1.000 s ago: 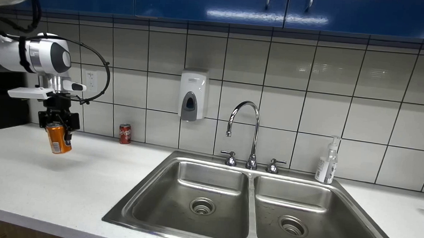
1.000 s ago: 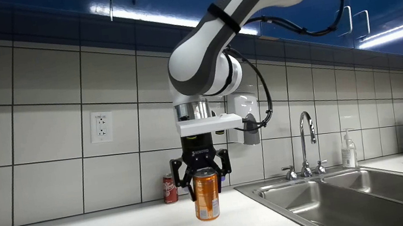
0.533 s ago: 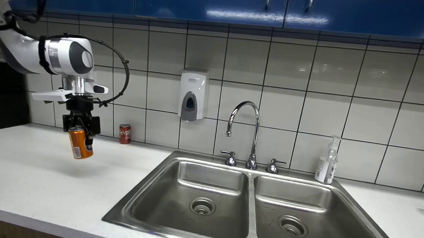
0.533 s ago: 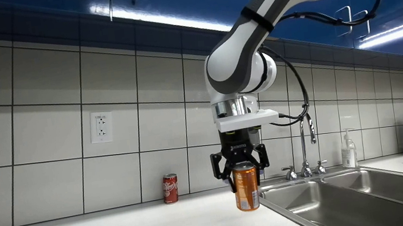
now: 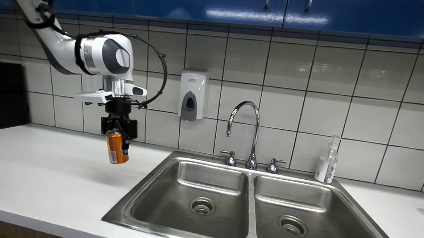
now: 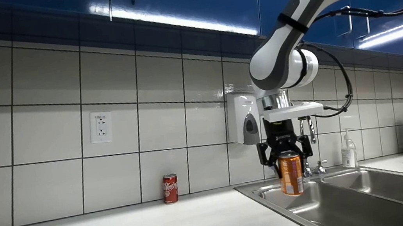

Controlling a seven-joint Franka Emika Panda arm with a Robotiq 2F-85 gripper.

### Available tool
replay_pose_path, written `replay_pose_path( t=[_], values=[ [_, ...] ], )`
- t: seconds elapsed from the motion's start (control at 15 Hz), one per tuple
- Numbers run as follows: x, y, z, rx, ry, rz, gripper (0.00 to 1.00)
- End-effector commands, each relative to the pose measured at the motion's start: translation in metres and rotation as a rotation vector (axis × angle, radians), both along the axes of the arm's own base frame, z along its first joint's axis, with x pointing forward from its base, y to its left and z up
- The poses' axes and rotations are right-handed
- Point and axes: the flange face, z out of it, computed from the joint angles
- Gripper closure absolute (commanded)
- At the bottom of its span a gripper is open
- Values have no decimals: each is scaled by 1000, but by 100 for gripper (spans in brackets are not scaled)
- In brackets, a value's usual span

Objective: Lift the orange bottle can and put it in the sink

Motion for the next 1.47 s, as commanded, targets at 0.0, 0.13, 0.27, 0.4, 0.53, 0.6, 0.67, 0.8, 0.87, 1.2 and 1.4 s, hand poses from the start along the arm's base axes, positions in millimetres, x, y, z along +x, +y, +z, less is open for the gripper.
replay_pose_path(
  t=[0.0,0.13,0.27,0.4,0.53,0.6,0.67,0.8,0.87,1.2,1.4],
  values=[
    [-15,-53,11,8,-8,-14,57],
    [-10,-80,14,11,-8,-39,57],
    [-6,-106,16,15,-8,-60,57],
    [-1,-135,21,12,-12,-65,57],
    [3,-165,25,13,-15,-60,57],
    [5,-181,26,5,-13,-52,57],
    [7,-196,28,4,-14,-44,57],
    [12,-222,28,-8,-12,-19,57],
    [14,-231,27,-9,-10,-4,57],
    [26,-255,5,-5,27,60,57],
    [33,-261,-15,-3,58,88,57]
  ],
)
